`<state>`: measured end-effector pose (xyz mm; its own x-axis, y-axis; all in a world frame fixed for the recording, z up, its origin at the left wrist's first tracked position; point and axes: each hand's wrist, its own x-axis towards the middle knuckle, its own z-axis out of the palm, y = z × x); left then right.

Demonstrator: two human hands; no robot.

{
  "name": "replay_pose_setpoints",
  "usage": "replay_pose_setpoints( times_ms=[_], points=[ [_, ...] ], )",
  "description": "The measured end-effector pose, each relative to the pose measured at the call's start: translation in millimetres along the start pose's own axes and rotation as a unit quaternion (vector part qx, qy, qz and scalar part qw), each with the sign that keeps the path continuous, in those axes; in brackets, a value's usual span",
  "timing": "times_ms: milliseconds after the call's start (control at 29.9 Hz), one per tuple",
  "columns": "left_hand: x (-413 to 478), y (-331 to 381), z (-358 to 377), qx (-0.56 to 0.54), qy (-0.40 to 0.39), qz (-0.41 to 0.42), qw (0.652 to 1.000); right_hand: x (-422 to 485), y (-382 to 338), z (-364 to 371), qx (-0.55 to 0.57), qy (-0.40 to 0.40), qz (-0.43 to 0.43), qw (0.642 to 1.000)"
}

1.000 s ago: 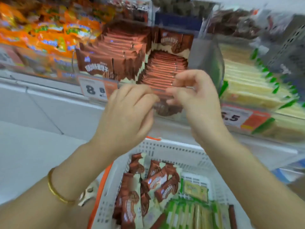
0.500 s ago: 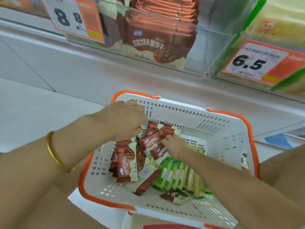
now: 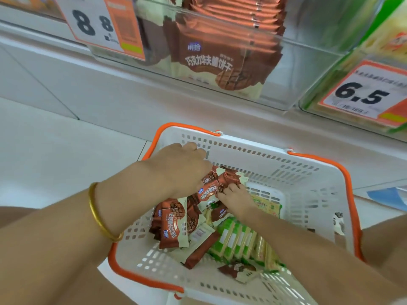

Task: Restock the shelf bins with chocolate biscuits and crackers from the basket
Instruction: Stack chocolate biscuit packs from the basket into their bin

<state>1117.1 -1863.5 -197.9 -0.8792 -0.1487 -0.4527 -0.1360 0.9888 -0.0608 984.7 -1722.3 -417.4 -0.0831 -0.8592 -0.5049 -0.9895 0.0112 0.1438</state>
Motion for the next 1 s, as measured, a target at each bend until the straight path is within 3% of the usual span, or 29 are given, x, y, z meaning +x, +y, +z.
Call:
replay_pose_setpoints(
  times_ms=[100, 201, 334, 468, 602, 668, 802, 902, 1003],
  points=[
    [1, 3, -3, -0.004, -0.012, 0.004, 1.000, -5, 18, -11, 0.074, 0.004, -0.044, 0.996],
    [0, 2, -4, -0.031, -0.006, -0.008, 0.999, -18, 37, -42, 0.272, 0.059, -0.022, 0.960],
    [-6, -3, -12, -0.164, 0.024, -0.077, 0.983, -50, 45, -111, 0.555, 0.132, 0.006, 0.821],
    [-16, -8, -28, -0.397, 0.127, -0.111, 0.902, -86, 39, -179, 0.667, 0.188, -0.021, 0.720],
    [-38, -8, -53, -0.508, 0.204, -0.104, 0.830, -112, 40, -215, 0.706, 0.235, 0.004, 0.668],
    [-53, -9, -67, -0.553, 0.255, -0.095, 0.787, -126, 42, -226, 0.738, 0.255, 0.014, 0.625],
    [-69, -22, -103, -0.578, 0.361, -0.069, 0.729, -150, 41, -258, 0.749, 0.346, 0.014, 0.565],
    [-67, -34, -131, -0.546, 0.488, -0.085, 0.675, -156, 41, -307, 0.656, 0.479, 0.047, 0.582],
    [-61, -39, -137, -0.367, 0.616, -0.127, 0.686, -142, 54, -356, 0.513, 0.591, 0.127, 0.609]
  ],
)
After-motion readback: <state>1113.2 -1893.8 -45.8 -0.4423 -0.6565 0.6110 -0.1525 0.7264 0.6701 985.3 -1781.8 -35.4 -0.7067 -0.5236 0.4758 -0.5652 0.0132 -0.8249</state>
